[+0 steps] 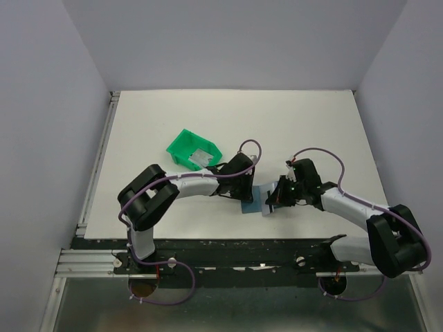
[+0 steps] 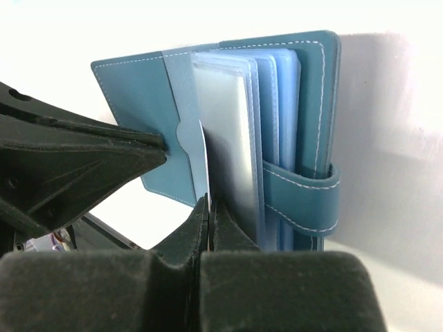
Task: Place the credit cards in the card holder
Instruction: Open the card holder at the center of the board.
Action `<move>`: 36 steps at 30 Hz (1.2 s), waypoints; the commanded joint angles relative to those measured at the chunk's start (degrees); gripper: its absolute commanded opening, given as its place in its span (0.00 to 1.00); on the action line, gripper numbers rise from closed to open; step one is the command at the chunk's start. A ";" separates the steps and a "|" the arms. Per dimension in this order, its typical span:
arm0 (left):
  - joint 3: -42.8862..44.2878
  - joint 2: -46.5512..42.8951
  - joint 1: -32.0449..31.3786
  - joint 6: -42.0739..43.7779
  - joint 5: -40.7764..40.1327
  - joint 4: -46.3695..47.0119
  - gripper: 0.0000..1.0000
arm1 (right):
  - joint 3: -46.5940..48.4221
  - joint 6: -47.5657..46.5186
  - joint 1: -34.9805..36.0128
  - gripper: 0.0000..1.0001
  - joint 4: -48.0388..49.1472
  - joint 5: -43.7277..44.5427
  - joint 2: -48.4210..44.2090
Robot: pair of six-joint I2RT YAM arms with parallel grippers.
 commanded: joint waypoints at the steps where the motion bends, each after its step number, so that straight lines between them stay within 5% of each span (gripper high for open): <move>1: -0.88 0.32 -0.35 -0.27 -1.25 -0.32 0.00 | 1.17 -1.11 0.20 0.00 -5.45 4.24 -2.06; 21: 1.67 2.26 -0.96 -0.89 2.35 9.61 0.00 | 1.61 -2.16 0.11 0.00 -4.32 -1.38 1.45; 36: 2.38 9.64 -1.49 -2.91 0.07 5.31 0.00 | 4.76 -3.04 0.02 0.00 -12.30 1.60 -6.36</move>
